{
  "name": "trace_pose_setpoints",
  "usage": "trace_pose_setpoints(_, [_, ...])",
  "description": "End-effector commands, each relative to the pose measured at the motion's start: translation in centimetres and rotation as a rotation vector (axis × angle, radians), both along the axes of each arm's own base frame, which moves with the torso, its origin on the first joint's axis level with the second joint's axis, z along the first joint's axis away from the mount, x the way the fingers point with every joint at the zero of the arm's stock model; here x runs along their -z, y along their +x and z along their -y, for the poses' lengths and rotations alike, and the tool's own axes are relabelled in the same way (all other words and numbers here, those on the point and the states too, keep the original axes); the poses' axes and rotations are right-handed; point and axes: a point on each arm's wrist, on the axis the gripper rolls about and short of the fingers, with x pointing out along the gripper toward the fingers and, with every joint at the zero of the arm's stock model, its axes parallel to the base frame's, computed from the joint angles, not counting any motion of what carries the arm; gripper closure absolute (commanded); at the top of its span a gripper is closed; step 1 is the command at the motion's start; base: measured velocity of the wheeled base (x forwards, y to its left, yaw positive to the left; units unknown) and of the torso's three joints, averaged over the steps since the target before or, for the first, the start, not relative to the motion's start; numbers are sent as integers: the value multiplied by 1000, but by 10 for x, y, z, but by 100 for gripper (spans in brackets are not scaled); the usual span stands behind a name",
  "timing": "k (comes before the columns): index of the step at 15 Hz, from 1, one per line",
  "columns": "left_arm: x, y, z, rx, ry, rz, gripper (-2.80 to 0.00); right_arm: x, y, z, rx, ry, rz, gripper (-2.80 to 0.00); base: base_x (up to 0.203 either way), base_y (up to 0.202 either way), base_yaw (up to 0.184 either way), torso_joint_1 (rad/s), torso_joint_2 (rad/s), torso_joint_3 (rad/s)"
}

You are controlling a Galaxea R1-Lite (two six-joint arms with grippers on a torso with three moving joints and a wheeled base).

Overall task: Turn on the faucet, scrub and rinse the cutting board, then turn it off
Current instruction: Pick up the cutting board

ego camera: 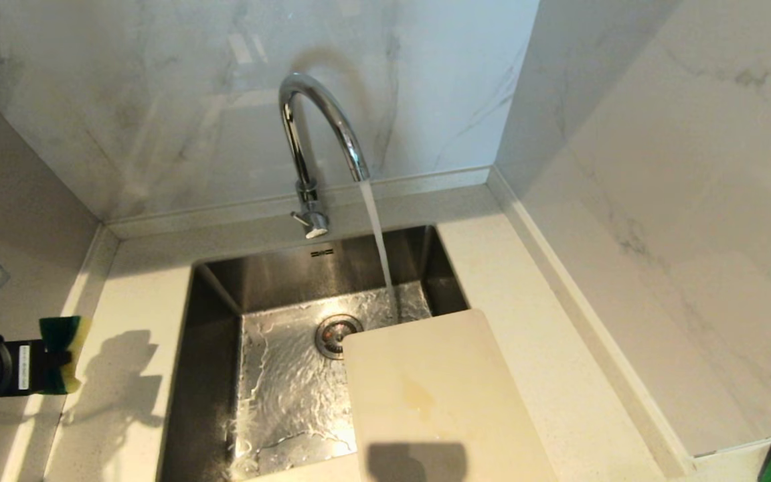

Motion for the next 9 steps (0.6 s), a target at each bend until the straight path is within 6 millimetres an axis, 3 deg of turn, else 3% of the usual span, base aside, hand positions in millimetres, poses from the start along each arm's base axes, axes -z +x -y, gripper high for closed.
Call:
trace_pose_setpoints(1, [-24,-44,5,-24,34,146,0,0,0,0,0,0,1,0,0,0,0,0,0,0])
trace_pose_setpoints(4, [-34,-83,9,-33,58,230,0,0,0,0,-1,0,-1,0,0,0,0,0,0,0])
trace_pose_setpoints(9, [-23,-137,16,-42,123,351,0,0,0,0,0,0,0,0,0,0,0,0,0,0])
